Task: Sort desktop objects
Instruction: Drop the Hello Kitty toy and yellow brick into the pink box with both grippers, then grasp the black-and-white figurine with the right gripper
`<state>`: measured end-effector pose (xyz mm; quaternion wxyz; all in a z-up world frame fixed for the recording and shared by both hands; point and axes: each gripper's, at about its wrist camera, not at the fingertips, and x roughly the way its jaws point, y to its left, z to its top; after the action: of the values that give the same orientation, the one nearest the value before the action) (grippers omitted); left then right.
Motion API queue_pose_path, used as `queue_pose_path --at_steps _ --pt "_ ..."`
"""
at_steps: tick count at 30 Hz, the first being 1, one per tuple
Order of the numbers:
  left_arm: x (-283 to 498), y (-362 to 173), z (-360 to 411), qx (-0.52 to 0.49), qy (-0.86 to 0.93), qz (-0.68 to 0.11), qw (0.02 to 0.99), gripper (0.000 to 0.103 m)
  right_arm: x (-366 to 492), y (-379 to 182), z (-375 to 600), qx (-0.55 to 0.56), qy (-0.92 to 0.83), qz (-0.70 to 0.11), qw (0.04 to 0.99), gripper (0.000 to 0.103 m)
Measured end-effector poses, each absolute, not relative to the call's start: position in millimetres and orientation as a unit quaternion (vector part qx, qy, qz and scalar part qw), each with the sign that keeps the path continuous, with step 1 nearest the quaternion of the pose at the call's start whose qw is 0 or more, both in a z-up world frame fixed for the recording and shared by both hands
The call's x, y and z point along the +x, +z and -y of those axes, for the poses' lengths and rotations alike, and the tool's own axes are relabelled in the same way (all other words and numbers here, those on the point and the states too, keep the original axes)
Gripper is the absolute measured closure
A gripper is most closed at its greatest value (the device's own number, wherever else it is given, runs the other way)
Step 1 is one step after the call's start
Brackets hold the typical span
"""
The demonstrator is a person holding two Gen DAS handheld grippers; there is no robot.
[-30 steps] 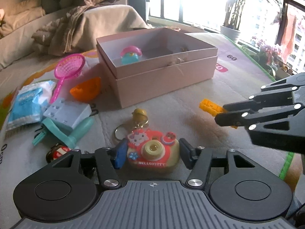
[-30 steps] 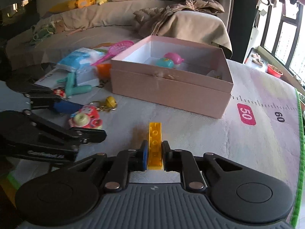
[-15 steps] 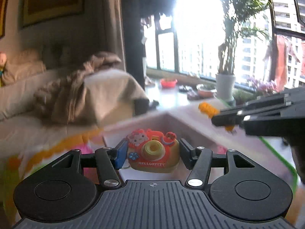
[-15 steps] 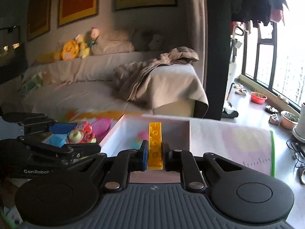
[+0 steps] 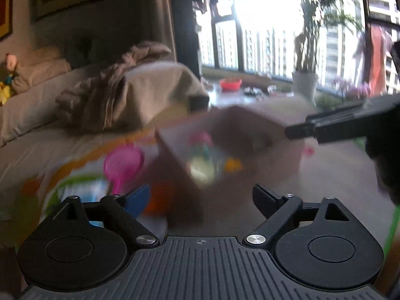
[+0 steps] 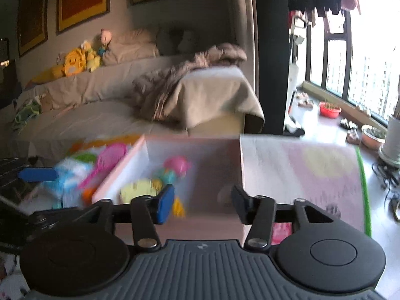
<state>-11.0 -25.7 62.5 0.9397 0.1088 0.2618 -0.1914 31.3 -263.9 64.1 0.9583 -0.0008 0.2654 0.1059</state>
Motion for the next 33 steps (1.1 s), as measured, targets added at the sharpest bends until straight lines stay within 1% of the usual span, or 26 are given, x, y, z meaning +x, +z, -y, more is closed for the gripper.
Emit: queue_pose_path --at_steps 1,3,4,6,12,14,18,20,25,27,30,33 --pt "-18.1 56.9 21.4 0.111 -0.189 -0.27 0.938 0.007 25.5 56.5 262.3 -0.001 0.103 -0.273 0.957 0.042" --pt "-27.3 48.6 11.5 0.105 -0.177 -0.289 0.935 0.005 16.2 38.7 260.6 0.0 0.097 -0.291 0.952 0.032" --pt "-30.3 45.9 3.6 0.093 -0.168 -0.299 0.935 0.005 11.2 30.9 259.7 0.002 0.094 -0.298 0.95 0.029" --pt "-32.1 44.0 -12.7 0.072 -0.146 -0.31 0.937 0.004 4.0 17.7 257.9 0.008 0.092 -0.312 0.946 0.018" --pt "-13.7 35.0 -32.5 0.051 -0.096 -0.338 0.935 0.004 -1.5 -6.4 251.1 0.048 0.092 -0.339 0.935 0.004" --pt "-11.3 30.9 -29.7 0.042 -0.108 -0.348 0.93 0.004 -0.4 -10.7 249.9 0.057 0.09 -0.347 0.932 0.001" --pt "-19.0 23.2 -16.2 0.041 -0.138 -0.354 0.924 0.003 -0.3 -12.3 247.9 0.055 0.094 -0.352 0.93 0.0" --pt "-24.0 22.5 -6.9 0.044 -0.162 -0.349 0.922 0.002 0.1 -12.3 252.1 0.071 0.096 -0.351 0.929 0.0" --pt "-38.7 21.1 8.0 0.012 -0.282 -0.367 0.886 0.001 0.3 -10.8 265.9 0.118 0.108 -0.349 0.923 0.0" --pt "-48.2 23.4 11.6 0.017 -0.306 -0.359 0.882 0.001 -1.1 -11.1 266.3 0.116 0.114 -0.346 0.924 0.0" --pt "-53.3 32.7 7.7 0.037 -0.278 -0.333 0.9 0.001 -1.5 -8.5 256.8 0.087 0.11 -0.356 0.924 0.0" --pt "-43.9 39.1 -5.8 0.058 -0.185 -0.324 0.926 0.001 -5.1 -3.1 244.2 0.072 0.137 -0.361 0.92 0.0"
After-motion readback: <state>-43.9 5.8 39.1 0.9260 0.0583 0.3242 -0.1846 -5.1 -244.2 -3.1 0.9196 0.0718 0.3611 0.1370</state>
